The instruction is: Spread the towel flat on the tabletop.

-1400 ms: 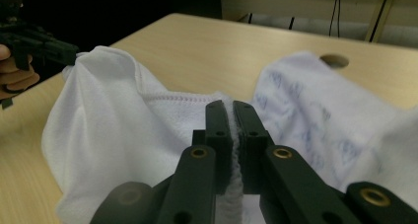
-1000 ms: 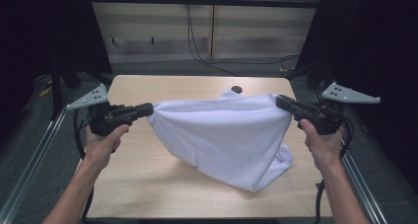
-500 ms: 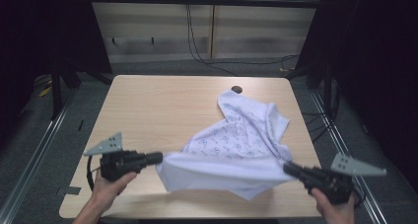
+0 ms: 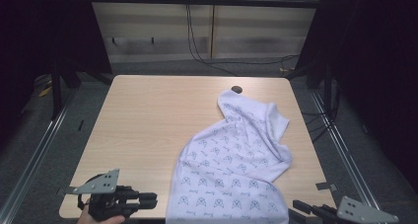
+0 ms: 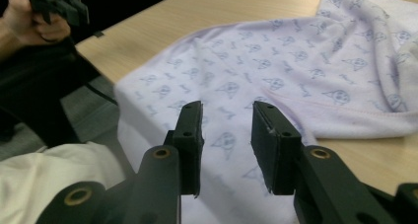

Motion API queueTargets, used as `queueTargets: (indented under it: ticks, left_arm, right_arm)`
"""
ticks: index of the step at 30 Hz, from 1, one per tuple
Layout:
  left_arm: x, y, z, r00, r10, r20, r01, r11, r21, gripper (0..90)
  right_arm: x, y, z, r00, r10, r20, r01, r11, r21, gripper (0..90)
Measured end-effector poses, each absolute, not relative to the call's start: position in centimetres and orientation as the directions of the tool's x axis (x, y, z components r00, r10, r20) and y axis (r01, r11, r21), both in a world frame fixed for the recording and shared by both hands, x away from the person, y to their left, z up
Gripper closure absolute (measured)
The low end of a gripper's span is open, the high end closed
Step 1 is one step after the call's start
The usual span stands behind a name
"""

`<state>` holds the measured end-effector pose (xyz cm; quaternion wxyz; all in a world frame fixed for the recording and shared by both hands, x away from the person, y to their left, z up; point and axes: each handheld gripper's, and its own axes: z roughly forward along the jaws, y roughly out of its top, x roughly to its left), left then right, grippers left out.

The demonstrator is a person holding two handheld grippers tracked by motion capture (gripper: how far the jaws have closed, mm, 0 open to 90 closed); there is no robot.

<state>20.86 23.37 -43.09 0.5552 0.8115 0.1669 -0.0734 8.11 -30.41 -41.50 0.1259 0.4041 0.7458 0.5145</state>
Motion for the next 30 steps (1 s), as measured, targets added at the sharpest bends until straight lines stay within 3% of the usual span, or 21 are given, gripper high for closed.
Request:
queueTargets:
  ticks: [4,11,13,14,16,19,26,30]
  left_arm:
    - [25.8,21.3,-44.8,0.905,0.262,-0.337,0.415,-0.357,0.837,76.2]
    - [33.1,15.7,-47.5,0.878,0.321,-0.356,0.470,-0.430,0.771,80.6]
    - [34.3,14.2,-48.6,0.869,0.329,-0.369,0.488,-0.453,0.746,78.9]
    - [34.7,13.6,-49.0,0.865,0.341,-0.367,0.496,-0.481,0.723,73.4]
    - [35.3,12.9,-50.0,0.863,0.383,-0.328,0.494,-0.511,0.703,67.8]
    - [35.4,13.0,-50.5,0.856,0.391,-0.339,0.508,-0.508,0.695,68.4]
    - [32.7,14.7,-50.2,0.886,0.382,-0.263,0.448,-0.559,0.697,69.6]
    - [31.1,16.4,-50.0,0.879,0.387,-0.279,0.464,-0.556,0.690,67.5]
  right_arm:
    - [12.6,-29.2,-42.9,-0.652,0.739,0.171,0.490,0.239,0.838,65.7]
    - [21.8,-26.0,-46.2,-0.669,0.720,0.185,0.564,0.330,0.757,71.8]
    - [23.0,-25.0,-47.1,-0.686,0.701,0.193,0.573,0.358,0.737,71.4]
    - [23.5,-24.2,-47.7,-0.695,0.697,0.180,0.577,0.390,0.717,70.0]
    - [23.9,-23.4,-48.2,-0.686,0.706,0.176,0.596,0.407,0.692,65.9]
    - [23.9,-22.9,-48.9,-0.688,0.706,0.170,0.602,0.423,0.677,66.1]
    - [20.3,-24.6,-47.3,-0.676,0.719,0.163,0.581,0.382,0.719,89.7]
    - [17.4,-27.5,-46.4,-0.606,0.778,0.166,0.588,0.299,0.751,90.0]
